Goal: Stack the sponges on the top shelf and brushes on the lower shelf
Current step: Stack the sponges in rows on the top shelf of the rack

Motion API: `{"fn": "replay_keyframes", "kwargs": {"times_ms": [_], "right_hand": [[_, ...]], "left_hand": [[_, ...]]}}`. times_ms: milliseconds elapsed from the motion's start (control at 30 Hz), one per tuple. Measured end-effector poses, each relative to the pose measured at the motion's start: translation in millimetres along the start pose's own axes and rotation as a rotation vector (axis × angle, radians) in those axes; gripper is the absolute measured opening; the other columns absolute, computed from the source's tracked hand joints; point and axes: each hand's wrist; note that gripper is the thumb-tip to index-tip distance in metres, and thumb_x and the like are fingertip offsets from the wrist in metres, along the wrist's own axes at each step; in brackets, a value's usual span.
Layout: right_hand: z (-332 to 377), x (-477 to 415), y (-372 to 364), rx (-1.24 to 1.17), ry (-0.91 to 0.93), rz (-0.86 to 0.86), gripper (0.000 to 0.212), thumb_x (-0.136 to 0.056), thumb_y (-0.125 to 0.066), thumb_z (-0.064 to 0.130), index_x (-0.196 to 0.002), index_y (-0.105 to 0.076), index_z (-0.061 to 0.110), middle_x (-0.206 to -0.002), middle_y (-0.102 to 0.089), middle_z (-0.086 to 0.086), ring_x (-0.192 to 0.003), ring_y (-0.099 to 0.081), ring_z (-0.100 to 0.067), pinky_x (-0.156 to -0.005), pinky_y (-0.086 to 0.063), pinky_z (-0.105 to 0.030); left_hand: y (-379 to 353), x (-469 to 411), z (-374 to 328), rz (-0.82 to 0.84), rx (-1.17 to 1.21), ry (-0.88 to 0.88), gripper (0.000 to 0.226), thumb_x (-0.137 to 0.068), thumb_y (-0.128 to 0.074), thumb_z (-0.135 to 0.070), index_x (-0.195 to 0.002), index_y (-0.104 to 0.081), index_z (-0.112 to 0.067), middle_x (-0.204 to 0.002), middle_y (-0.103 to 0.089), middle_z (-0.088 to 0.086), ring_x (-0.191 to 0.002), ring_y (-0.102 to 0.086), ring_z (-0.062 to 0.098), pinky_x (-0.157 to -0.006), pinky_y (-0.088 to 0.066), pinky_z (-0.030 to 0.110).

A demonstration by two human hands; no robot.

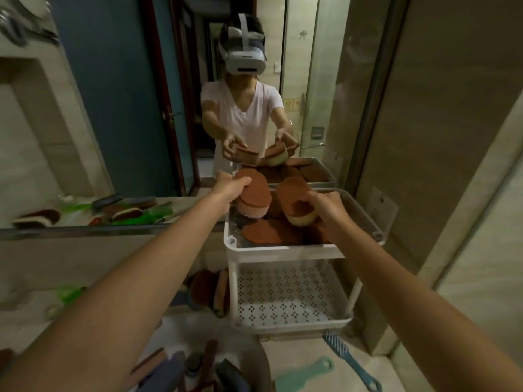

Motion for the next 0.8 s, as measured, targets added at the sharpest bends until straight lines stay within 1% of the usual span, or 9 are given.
{"fn": "replay_keyframes", "kwargs": {"times_ms": [67,200,300,467,600,667,767,800], "right_hand": [[-2,-6,-3,-0.008,-0.005,0.007,0.057,-0.081,-0.065,0.026,-0.13,-0.044,0.008,-0.116,-0.061,-0.009,-0.103,-0.059,-0.024,-0.085,-0.051,-0.037],[-9,-16,-9,-0.018,-0.001,0.021,0.057,-0.082,-0.063,0.027,-0.132,-0.042,0.009,-0.114,-0.06,-0.007,-0.1,-0.058,-0.022,-0.079,-0.051,-0.034],[-12,-21,-14,-0.002,0.003,0.015,0.058,-0.083,-0.062,0.026,-0.133,-0.039,0.008,-0.114,-0.06,-0.008,-0.098,-0.058,-0.021,-0.079,-0.049,-0.033],[-11,-25,-17,-0.022,-0.017,0.004,0.056,-0.082,-0.062,0.025,-0.132,-0.042,0.009,-0.116,-0.059,-0.009,-0.102,-0.057,-0.023,-0.083,-0.05,-0.036],[-7,-25,-21,-0.033,-0.019,0.005,0.053,-0.083,-0.062,0.023,-0.131,-0.042,0.01,-0.115,-0.058,-0.008,-0.101,-0.056,-0.023,-0.081,-0.049,-0.035],[-5,-24,-22,-0.043,-0.019,0.013,0.05,-0.084,-0.061,0.022,-0.129,-0.044,0.01,-0.111,-0.057,-0.006,-0.1,-0.055,-0.022,-0.084,-0.048,-0.035],[-4,-22,-25,-0.066,-0.025,0.0,0.044,-0.085,-0.059,0.021,-0.126,-0.047,0.01,-0.108,-0.055,-0.005,-0.1,-0.054,-0.021,-0.09,-0.048,-0.038],[-3,-23,-25,-0.069,-0.026,-0.007,0.043,-0.085,-0.059,0.021,-0.125,-0.048,0.01,-0.108,-0.055,-0.006,-0.1,-0.054,-0.022,-0.091,-0.048,-0.038]], "left_hand": [[-4,-11,2,0.005,-0.038,-0.002,0.053,-0.089,-0.059,-0.029,-0.132,-0.043,-0.003,-0.132,-0.054,0.011,-0.118,-0.053,0.027,-0.082,-0.041,0.03],[-9,-26,7,0.043,-0.056,0.003,0.047,-0.091,-0.057,-0.028,-0.129,-0.048,-0.002,-0.13,-0.057,0.012,-0.117,-0.055,0.027,-0.082,-0.043,0.031],[-9,-32,12,0.045,-0.052,0.018,0.045,-0.091,-0.057,-0.027,-0.128,-0.05,-0.002,-0.129,-0.057,0.012,-0.117,-0.056,0.026,-0.085,-0.044,0.032],[-7,-37,19,0.036,-0.048,0.024,0.04,-0.093,-0.054,-0.022,-0.125,-0.054,0.001,-0.127,-0.059,0.012,-0.116,-0.056,0.026,-0.081,-0.042,0.028],[-6,-37,18,0.037,-0.117,-0.03,0.034,-0.093,-0.053,-0.023,-0.119,-0.058,-0.001,-0.122,-0.062,0.012,-0.112,-0.059,0.027,-0.079,-0.043,0.028],[-6,-36,19,0.02,-0.16,-0.051,0.035,-0.092,-0.054,-0.026,-0.116,-0.06,-0.001,-0.119,-0.063,0.013,-0.11,-0.06,0.028,-0.083,-0.046,0.032],[-7,-38,20,-0.007,-0.239,-0.086,0.039,-0.089,-0.056,-0.03,-0.114,-0.061,0.0,-0.117,-0.065,0.015,-0.11,-0.06,0.03,-0.095,-0.049,0.039],[-7,-38,20,-0.008,-0.271,-0.102,0.039,-0.09,-0.056,-0.03,-0.112,-0.062,0.001,-0.115,-0.066,0.015,-0.109,-0.061,0.03,-0.095,-0.049,0.041]]}}
Point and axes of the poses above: each hand's wrist, its own x-axis away from the middle knuckle, its own y-axis out of the back of the hand, z = x × y
